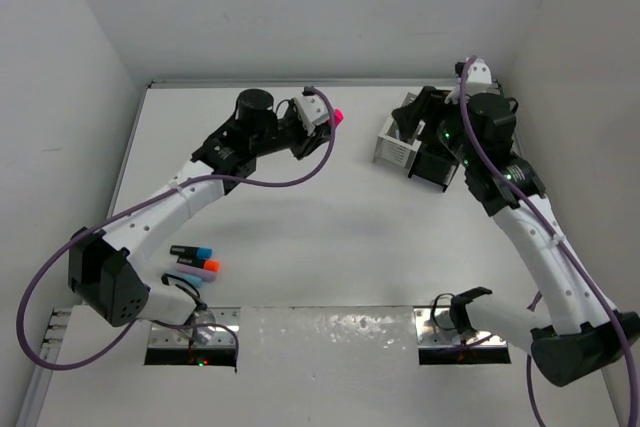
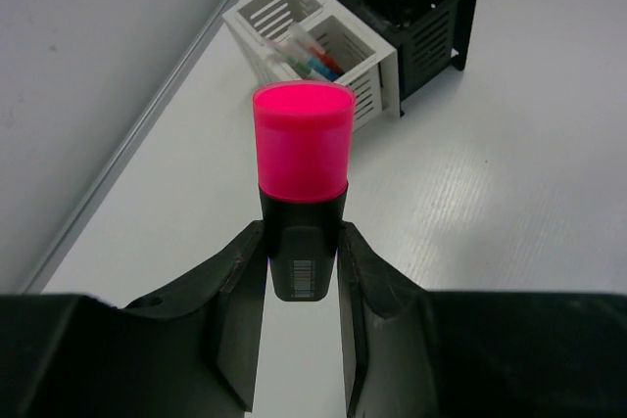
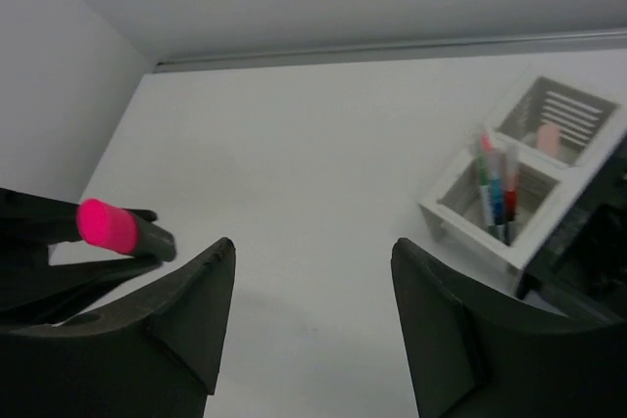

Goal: Sort the stationery into containers
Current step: Pick up the pen from the corner of the board.

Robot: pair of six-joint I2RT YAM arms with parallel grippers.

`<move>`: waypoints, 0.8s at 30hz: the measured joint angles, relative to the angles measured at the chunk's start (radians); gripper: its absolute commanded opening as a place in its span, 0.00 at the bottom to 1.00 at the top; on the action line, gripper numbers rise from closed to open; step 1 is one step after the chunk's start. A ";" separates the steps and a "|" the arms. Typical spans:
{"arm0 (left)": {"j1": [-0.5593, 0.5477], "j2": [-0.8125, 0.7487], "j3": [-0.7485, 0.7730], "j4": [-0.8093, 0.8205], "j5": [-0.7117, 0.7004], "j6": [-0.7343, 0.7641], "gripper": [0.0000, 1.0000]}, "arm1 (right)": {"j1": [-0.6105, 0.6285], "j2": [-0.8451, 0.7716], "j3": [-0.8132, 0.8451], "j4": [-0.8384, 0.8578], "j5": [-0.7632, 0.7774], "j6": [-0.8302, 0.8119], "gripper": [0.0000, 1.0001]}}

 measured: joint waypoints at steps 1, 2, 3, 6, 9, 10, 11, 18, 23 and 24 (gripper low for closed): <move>-0.013 0.002 -0.001 0.007 -0.010 -0.002 0.00 | 0.002 0.024 0.010 0.005 -0.036 0.019 0.61; -0.027 0.002 -0.002 0.013 -0.018 -0.002 0.00 | 0.010 0.054 0.019 0.014 -0.071 0.040 0.61; -0.041 0.003 -0.003 0.019 -0.024 -0.002 0.00 | 0.021 0.079 0.024 0.018 -0.094 0.057 0.61; -0.067 0.003 -0.010 0.041 -0.045 -0.002 0.00 | 0.069 0.153 0.027 0.045 -0.153 0.096 0.62; -0.078 0.003 -0.015 0.053 -0.057 -0.002 0.00 | 0.126 0.197 0.027 0.071 -0.185 0.108 0.62; -0.079 0.002 -0.018 0.055 -0.059 -0.002 0.00 | 0.142 0.198 0.026 0.074 -0.177 0.107 0.62; -0.078 0.002 -0.018 0.056 -0.065 -0.002 0.00 | 0.146 0.197 0.026 0.077 -0.175 0.107 0.62; -0.077 0.002 -0.039 0.068 -0.083 -0.003 0.00 | 0.167 0.158 0.023 0.103 -0.102 0.071 0.60; -0.078 0.002 -0.054 0.068 -0.083 -0.006 0.00 | 0.177 0.092 0.019 0.114 -0.050 0.025 0.60; -0.078 0.002 -0.056 0.068 -0.083 -0.007 0.00 | 0.180 0.081 0.019 0.120 -0.048 0.011 0.61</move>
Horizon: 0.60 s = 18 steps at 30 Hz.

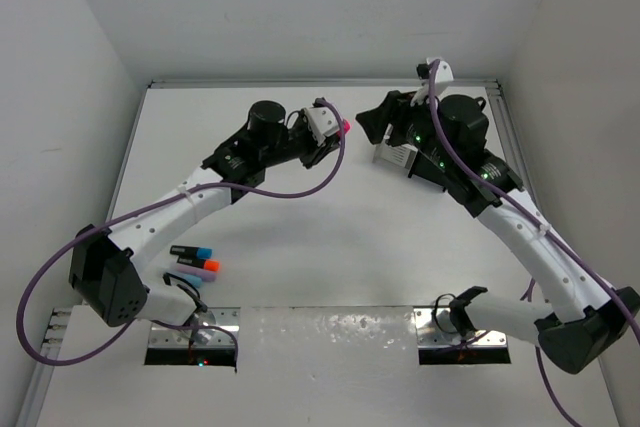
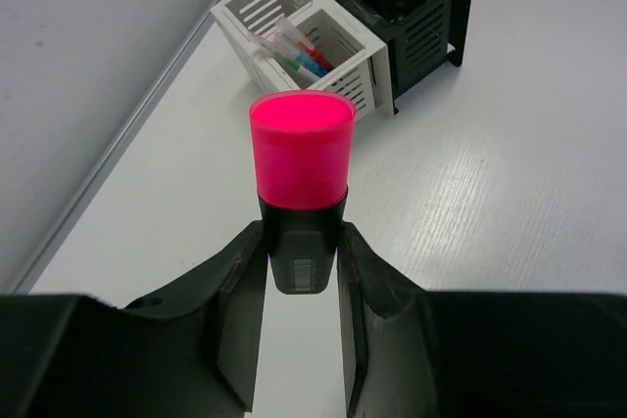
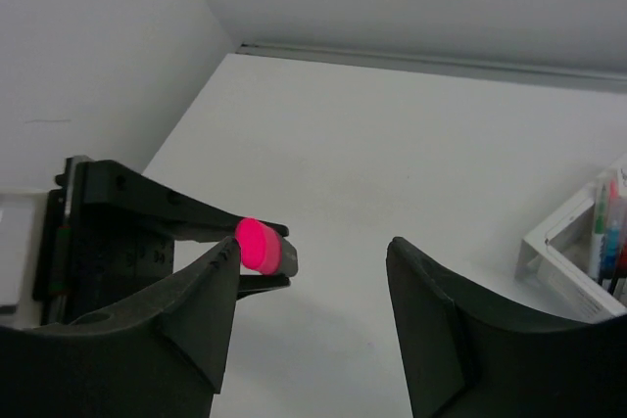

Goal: Sort the stationery into containers
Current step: Pick up the pen from the corner of the board.

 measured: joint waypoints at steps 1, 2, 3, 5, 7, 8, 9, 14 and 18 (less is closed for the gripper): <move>0.000 0.000 -0.001 0.000 0.000 -0.002 0.00 | 0.009 -0.007 0.000 0.004 0.001 -0.016 0.62; 0.000 0.000 -0.001 0.000 0.001 -0.003 0.00 | 0.020 -0.010 0.000 0.007 -0.001 -0.032 0.64; 0.000 0.000 -0.001 0.000 0.002 -0.003 0.00 | 0.033 -0.009 0.002 0.007 -0.005 -0.048 0.65; 0.000 0.000 -0.001 0.001 0.002 -0.005 0.00 | 0.064 0.006 0.008 0.006 -0.013 -0.079 0.67; 0.000 0.000 -0.001 0.001 0.003 -0.006 0.00 | 0.087 0.031 0.011 0.005 -0.018 -0.094 0.67; 0.000 0.000 -0.001 0.001 0.003 -0.006 0.00 | 0.096 0.043 0.012 0.006 -0.021 -0.101 0.67; 0.000 0.000 -0.001 0.001 0.003 -0.006 0.00 | 0.103 0.055 0.012 0.005 -0.021 -0.106 0.67; 0.000 0.000 -0.001 0.000 0.009 -0.006 0.00 | 0.108 0.102 0.012 0.008 -0.016 -0.122 0.63; -0.002 -0.006 -0.010 0.000 0.010 -0.006 0.00 | 0.108 0.135 0.024 0.019 -0.011 -0.130 0.59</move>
